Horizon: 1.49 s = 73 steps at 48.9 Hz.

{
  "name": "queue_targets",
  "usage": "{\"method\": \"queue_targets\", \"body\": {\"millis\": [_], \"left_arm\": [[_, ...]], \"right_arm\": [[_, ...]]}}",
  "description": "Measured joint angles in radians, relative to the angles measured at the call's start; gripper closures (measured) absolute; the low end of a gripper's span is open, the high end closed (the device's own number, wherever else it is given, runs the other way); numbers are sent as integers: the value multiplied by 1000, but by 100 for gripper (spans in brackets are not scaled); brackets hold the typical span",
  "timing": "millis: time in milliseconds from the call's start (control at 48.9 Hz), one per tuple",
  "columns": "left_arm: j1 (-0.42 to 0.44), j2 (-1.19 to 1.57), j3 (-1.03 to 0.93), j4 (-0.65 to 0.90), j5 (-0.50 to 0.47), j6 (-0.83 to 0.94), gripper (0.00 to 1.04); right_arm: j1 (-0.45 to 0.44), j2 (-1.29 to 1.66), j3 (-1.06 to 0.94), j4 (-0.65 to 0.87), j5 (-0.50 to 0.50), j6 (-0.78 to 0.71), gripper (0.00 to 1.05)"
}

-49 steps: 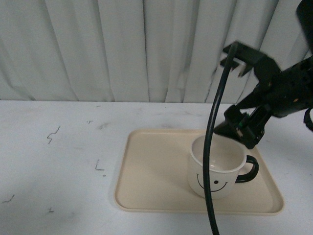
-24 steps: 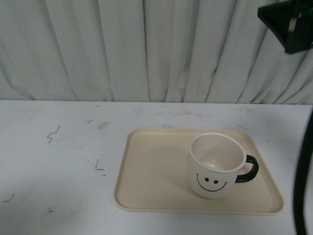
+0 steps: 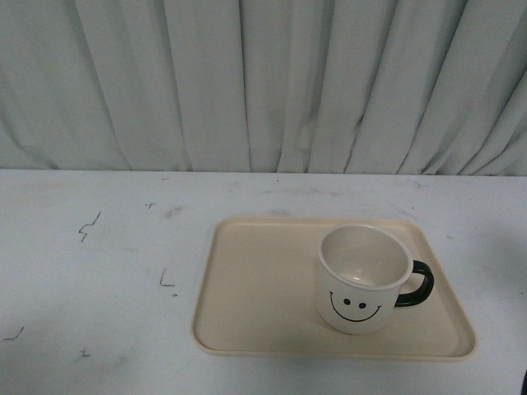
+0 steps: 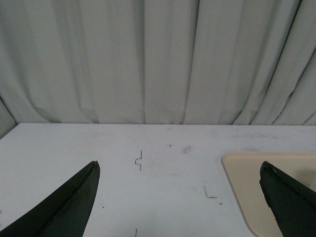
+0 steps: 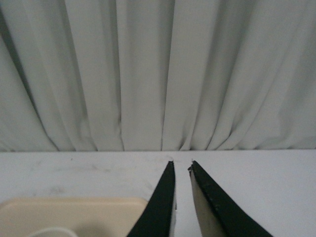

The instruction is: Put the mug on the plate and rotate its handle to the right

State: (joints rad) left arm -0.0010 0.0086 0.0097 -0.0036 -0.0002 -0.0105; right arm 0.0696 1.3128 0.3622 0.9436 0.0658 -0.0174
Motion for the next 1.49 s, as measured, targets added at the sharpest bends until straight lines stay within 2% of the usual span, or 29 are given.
{"method": "queue_targets", "body": {"millis": [82,164,266,613,634,756,1492], "left_arm": [[0,0,0,-1,0,0,7],[0,0,0,0,0,0,7],[0,0,0,0,0,0,7],[0,0,0,0,0,0,7],[0,0,0,0,0,0,7],[0,0,0,0,0,0,7],[0,0,0,0,0,0,7]], "right_arm": [[-6,-45,-56,-1,-13,-1,103],[-45,-89,-90,-3,-57,2,103],[-75,-140,-123,-9,-56,3,103],[-70,-389,-264,-124,-65,3,103],[-70,-389,-301,-58,-64,4,103],[-70,-681,-351,-335,-65,3,103],[-70,-1036,-351,-664,-65,3,103]]}}
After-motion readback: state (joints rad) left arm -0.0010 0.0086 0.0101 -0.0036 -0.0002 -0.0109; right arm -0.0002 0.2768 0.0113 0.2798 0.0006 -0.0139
